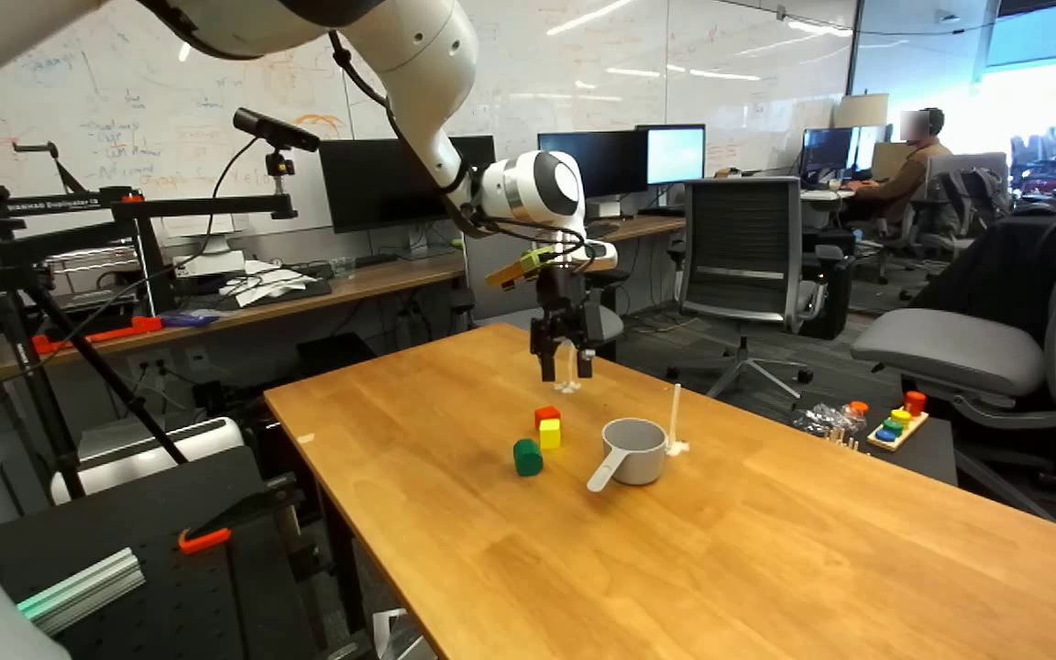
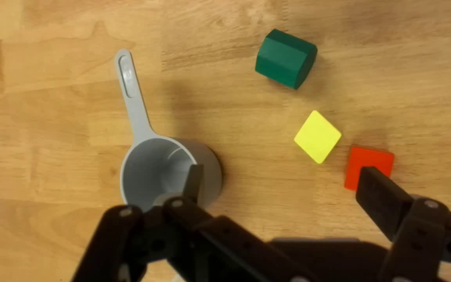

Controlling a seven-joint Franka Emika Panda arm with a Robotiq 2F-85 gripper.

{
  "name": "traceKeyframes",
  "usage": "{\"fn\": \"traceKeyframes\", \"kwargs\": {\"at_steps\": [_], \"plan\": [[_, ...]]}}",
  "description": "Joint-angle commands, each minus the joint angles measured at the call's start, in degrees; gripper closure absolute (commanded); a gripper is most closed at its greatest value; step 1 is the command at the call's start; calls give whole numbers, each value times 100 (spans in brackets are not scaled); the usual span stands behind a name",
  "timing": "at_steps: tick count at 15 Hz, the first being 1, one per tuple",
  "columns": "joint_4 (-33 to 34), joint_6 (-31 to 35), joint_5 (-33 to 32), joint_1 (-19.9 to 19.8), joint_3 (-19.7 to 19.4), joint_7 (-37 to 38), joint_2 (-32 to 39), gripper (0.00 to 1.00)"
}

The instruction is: Put all the blocks in the cup

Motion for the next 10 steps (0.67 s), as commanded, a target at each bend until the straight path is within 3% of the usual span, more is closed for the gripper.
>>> {"fn": "traceKeyframes", "kwargs": {"at_steps": [1, 6, 10], "plan": [[888, -465, -40, 73, -131, 9, 590, 0], [1399, -952, 1087, -286, 394, -261, 714, 0], [1695, -1028, 1346, -290, 402, -233, 928, 0]]}}
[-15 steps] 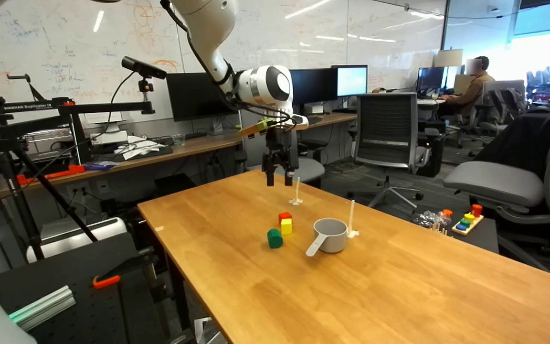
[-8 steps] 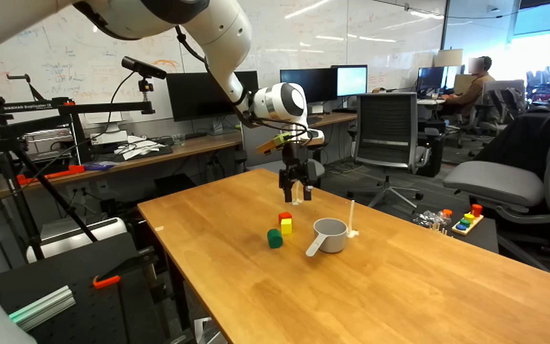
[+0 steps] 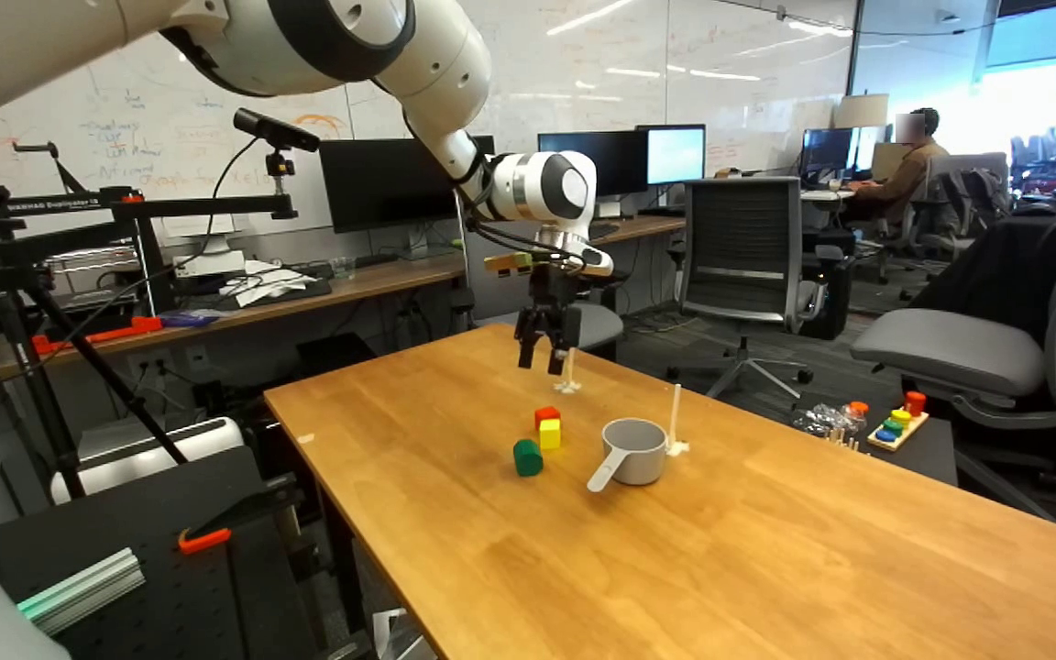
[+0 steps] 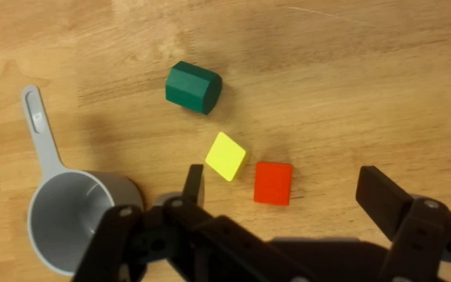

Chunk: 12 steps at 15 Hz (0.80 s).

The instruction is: Put all the blocks in the cup

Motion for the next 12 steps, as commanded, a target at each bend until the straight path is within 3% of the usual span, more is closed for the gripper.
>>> {"fn": "traceKeyframes", "kwargs": {"at_steps": [1, 7, 8, 12], "plan": [[598, -292, 191, -79, 42, -97, 387, 0], [975, -279, -184, 163, -279, 161, 815, 0], [513, -37, -35, 2, -125, 24, 587, 0], [505, 36, -85, 6, -190, 38, 593, 0]]}}
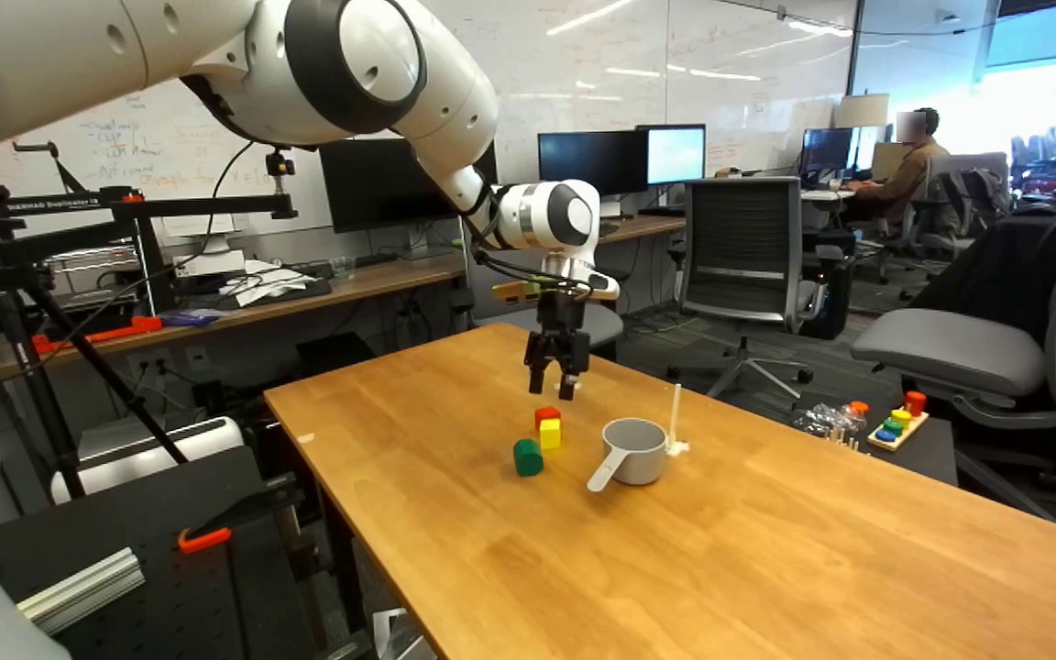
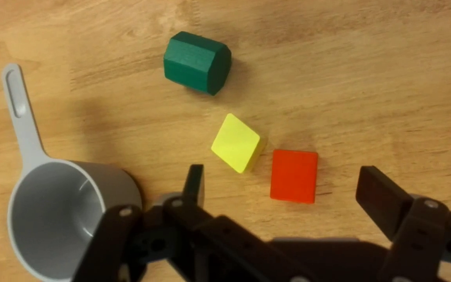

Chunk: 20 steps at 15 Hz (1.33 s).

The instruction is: Put all the blocks in the cup

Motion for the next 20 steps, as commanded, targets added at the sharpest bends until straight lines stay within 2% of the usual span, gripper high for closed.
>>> {"fn": "traceKeyframes", "kwargs": {"at_steps": [1, 5, 16, 17, 18, 20], "plan": [[-137, 89, 56, -105, 3, -13, -100, 0], [73, 142, 108, -244, 67, -161, 77, 0], [600, -12, 303, -209, 177, -195, 675, 0], [628, 13, 291, -203, 170, -202, 686, 25], [657, 2, 304, -214, 169, -188, 699, 26], [702, -19, 314, -225, 166, -172, 703, 41]]}}
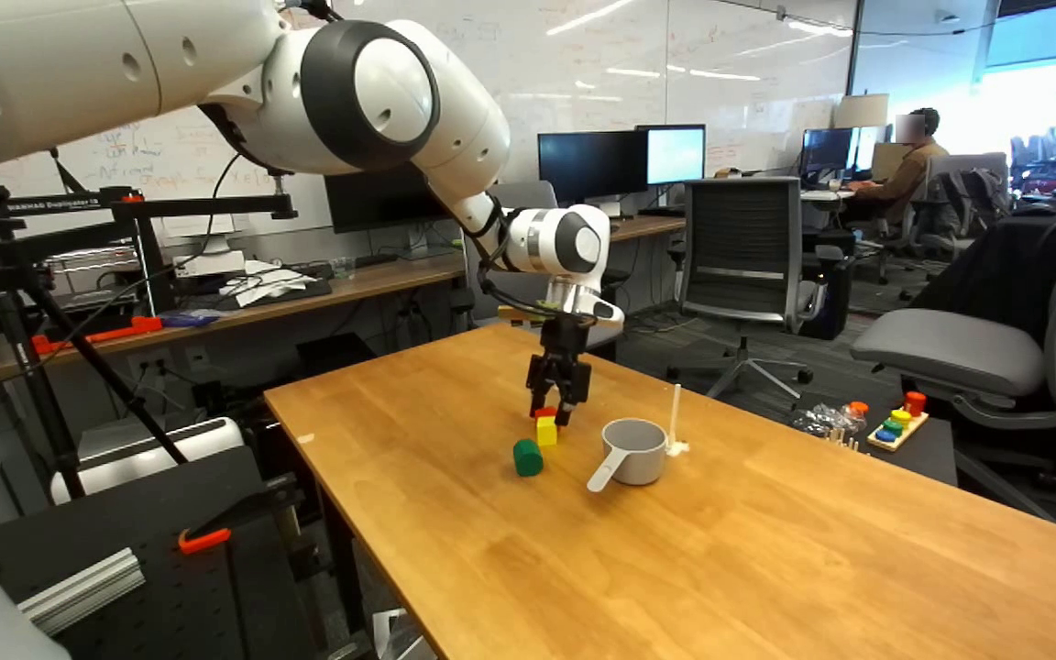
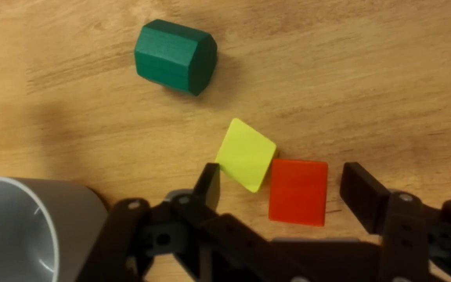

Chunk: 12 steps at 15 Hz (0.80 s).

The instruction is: Put all the blocks in the cup

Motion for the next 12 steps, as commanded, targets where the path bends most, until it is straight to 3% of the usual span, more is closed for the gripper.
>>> {"fn": "traceKeyframes", "kwargs": {"at_steps": [1, 7, 12], "plan": [[421, -117, 133, -33, 40, -68, 240, 50], [517, -169, 218, -82, 33, -23, 291, 93], [560, -209, 283, -106, 40, -10, 304, 91]]}}
